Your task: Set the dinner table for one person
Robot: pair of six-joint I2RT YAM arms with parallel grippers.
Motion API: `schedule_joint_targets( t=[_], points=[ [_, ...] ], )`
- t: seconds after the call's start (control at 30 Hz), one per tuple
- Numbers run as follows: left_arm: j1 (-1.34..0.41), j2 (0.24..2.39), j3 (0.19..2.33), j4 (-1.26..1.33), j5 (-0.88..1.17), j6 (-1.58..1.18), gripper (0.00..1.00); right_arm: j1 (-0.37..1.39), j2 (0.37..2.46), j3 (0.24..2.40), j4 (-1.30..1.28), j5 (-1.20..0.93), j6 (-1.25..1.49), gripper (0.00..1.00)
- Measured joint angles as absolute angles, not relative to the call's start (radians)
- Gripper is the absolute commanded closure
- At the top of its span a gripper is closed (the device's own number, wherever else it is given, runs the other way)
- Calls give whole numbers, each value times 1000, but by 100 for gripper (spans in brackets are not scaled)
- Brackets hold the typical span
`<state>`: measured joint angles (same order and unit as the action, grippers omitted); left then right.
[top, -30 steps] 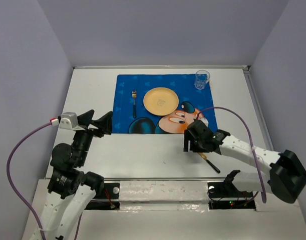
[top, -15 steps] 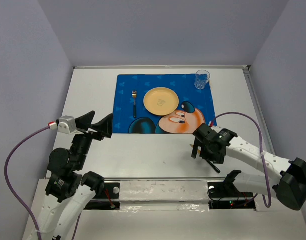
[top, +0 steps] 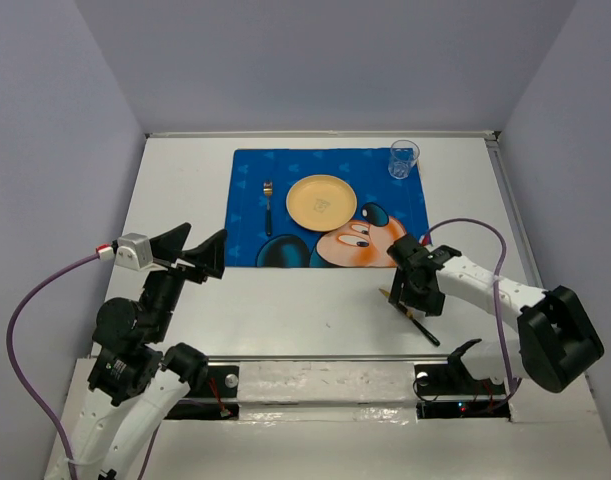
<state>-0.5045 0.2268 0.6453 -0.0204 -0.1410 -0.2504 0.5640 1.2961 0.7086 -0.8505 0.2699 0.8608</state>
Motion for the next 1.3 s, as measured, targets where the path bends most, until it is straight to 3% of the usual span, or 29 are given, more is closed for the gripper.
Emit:
schedule_joint_targets(
  t=[0.17, 0.4, 0.5, 0.63, 0.83, 0.93, 0.97, 1.07, 1.3],
  points=[
    [-505, 227, 645, -20, -150, -247, 1, 552, 1348, 691, -764, 176, 789, 39],
    [-505, 227, 645, -20, -154, -246, 1, 550, 1350, 685, -715, 74, 709, 76],
    [-504, 228, 645, -20, -154, -246, 1, 557, 1356, 684, -664, 5, 687, 87],
    [-499, 240, 645, -20, -154, -246, 1, 605, 1412, 719, -619, -44, 664, 93],
    [-482, 259, 645, -20, -151, -246, 1, 748, 1551, 846, -560, -60, 614, 94],
    [-476, 268, 645, -20, -149, -246, 1, 791, 1600, 896, -543, -59, 594, 76],
    [-474, 271, 645, -20, -147, -246, 1, 807, 1619, 916, -538, -56, 583, 57],
    [-469, 279, 645, -20, -146, -246, 1, 842, 1648, 958, -534, -48, 556, 43],
    [-456, 295, 645, -20, -137, -247, 1, 871, 1641, 959, -538, -14, 520, 40]
  ],
)
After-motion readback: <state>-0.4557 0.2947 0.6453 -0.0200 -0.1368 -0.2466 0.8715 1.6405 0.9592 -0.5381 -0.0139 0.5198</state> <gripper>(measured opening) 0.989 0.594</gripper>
